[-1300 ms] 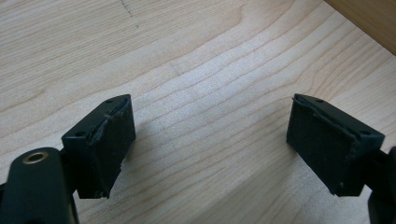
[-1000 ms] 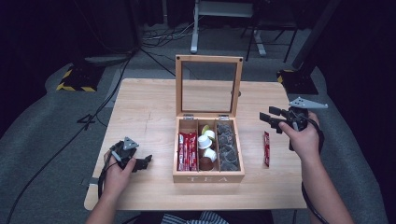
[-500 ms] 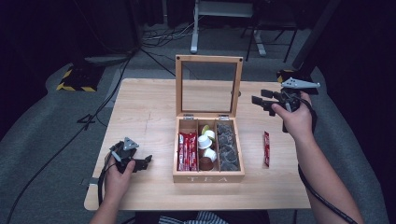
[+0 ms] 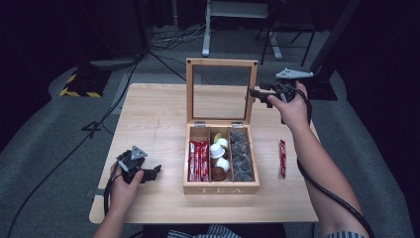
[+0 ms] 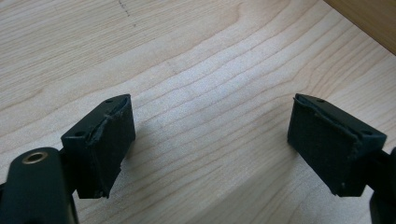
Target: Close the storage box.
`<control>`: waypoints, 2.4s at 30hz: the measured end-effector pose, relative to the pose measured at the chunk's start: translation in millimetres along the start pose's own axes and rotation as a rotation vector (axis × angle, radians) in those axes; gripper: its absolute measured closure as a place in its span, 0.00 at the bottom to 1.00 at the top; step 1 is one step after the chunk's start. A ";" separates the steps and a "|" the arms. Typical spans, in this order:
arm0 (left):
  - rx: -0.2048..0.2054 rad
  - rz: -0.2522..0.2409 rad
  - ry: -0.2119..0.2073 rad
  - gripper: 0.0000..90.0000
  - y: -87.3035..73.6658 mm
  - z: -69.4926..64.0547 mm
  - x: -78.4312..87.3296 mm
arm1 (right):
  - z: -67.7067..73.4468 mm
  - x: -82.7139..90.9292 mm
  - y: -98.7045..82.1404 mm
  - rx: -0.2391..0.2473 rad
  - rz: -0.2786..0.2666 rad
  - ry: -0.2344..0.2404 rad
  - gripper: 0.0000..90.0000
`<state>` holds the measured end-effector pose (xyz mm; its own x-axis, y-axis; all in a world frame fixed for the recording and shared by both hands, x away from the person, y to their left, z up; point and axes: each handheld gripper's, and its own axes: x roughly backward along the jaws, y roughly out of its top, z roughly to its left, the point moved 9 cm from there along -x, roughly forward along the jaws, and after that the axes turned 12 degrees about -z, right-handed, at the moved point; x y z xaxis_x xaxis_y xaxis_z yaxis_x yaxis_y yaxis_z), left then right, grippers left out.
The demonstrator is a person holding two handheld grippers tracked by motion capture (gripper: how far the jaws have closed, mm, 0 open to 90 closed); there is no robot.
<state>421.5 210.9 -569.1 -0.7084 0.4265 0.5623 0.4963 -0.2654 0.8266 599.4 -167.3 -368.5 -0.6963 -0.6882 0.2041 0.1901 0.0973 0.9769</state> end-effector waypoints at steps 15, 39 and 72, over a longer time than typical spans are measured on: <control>-0.004 -0.003 0.000 0.17 -0.1 0.0 0.0 | -11.7 -34.4 -15.0 -0.030 0.051 -0.042 0.52; -0.009 0.001 -0.010 0.17 -1.0 -1.6 1.1 | 10.3 -8.5 -4.1 0.002 0.013 -0.014 0.63; -0.016 0.001 -0.018 0.17 -1.1 -3.5 1.4 | 57.8 49.4 13.0 0.097 -0.002 0.071 0.62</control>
<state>418.1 208.8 -569.1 -0.6984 0.4420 0.5630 0.4890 -0.2797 0.8262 527.5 -158.4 -342.1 -0.6455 -0.7371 0.2000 0.1184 0.1622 0.9796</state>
